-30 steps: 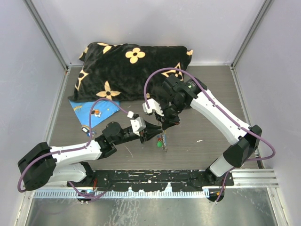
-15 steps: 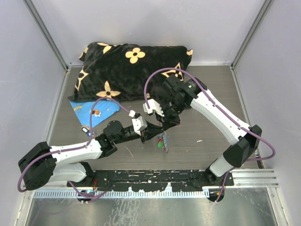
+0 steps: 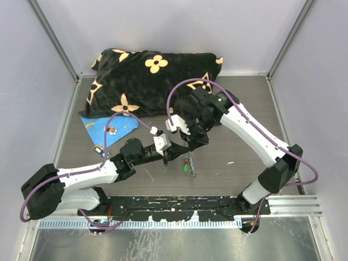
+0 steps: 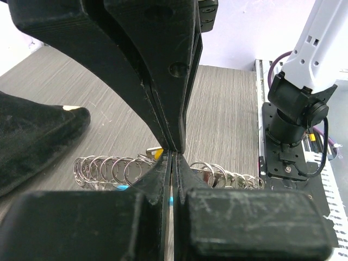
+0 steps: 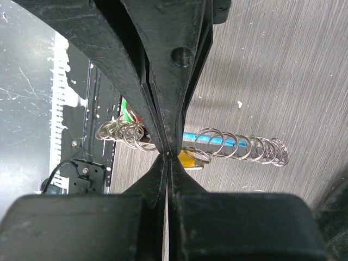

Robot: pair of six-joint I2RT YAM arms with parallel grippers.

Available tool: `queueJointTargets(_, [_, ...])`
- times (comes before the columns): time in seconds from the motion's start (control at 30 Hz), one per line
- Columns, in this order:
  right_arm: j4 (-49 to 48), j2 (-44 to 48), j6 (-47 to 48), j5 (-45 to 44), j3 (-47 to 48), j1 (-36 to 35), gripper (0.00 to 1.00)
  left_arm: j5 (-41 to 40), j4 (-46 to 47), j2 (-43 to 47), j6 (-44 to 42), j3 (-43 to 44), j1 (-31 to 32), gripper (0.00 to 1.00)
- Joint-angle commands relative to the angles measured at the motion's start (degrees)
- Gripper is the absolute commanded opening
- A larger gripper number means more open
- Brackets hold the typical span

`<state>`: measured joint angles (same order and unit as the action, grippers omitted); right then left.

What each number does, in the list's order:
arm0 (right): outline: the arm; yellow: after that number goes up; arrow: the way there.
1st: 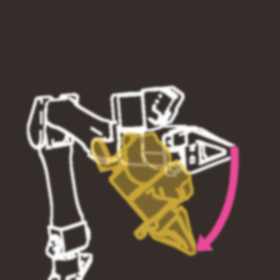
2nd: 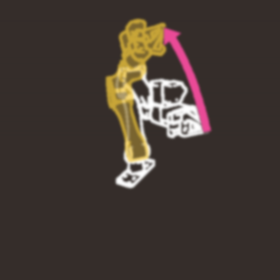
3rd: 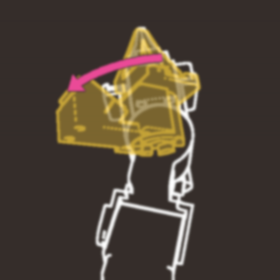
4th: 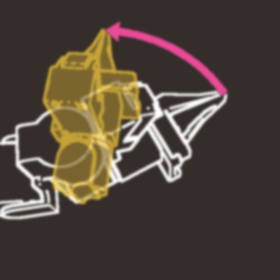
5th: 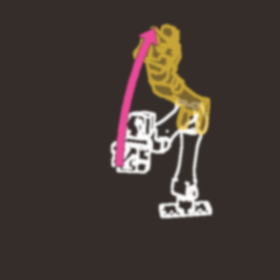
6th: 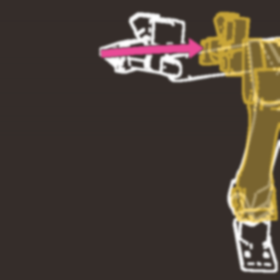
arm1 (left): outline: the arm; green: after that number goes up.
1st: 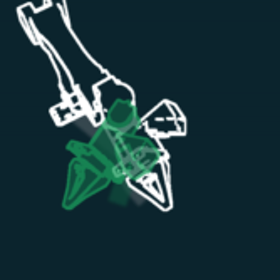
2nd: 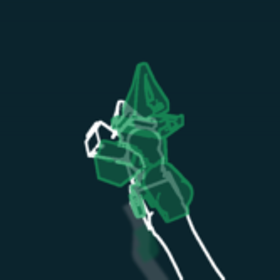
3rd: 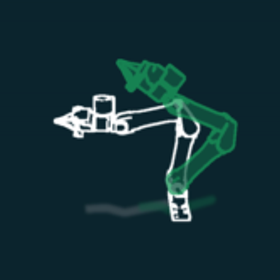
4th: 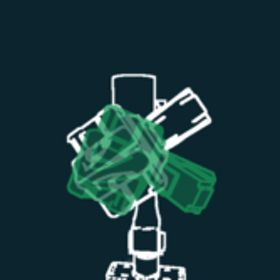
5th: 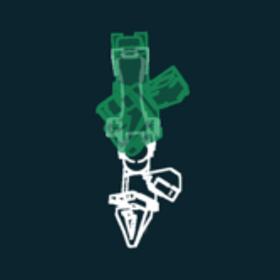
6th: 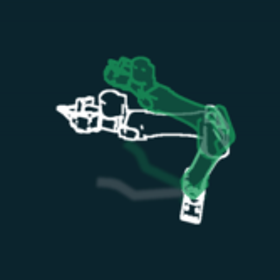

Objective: Remove the keys from the keyring
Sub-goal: Remove the key from the keyring.

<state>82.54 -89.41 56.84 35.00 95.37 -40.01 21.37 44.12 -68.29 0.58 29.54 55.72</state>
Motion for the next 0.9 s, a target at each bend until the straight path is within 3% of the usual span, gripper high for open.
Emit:
queueJointTargets(0.0, [-1.59,1.16,-0.06,2.96,2.54,-0.25,0.01,1.62,0.26,1.03,-0.10,2.48,0.00,0.00])
queueJointTargets(0.27, [-2.78,0.72,-0.56,4.30,1.98,-0.09,0.05,1.29,3.99,2.68,2.03,0.56,0.07,0.00])
queueJointTargets(0.57, [-3.53,2.66,0.84,13.05,0.99,5.34,0.28,-1.60,5.82,5.76,2.62,-1.66,0.07,0.00])
queueJointTargets(0.87, [-5.36,6.66,4.45,25.32,-4.26,13.56,0.43,-3.49,7.68,6.93,4.05,-3.15,0.01,0.00])
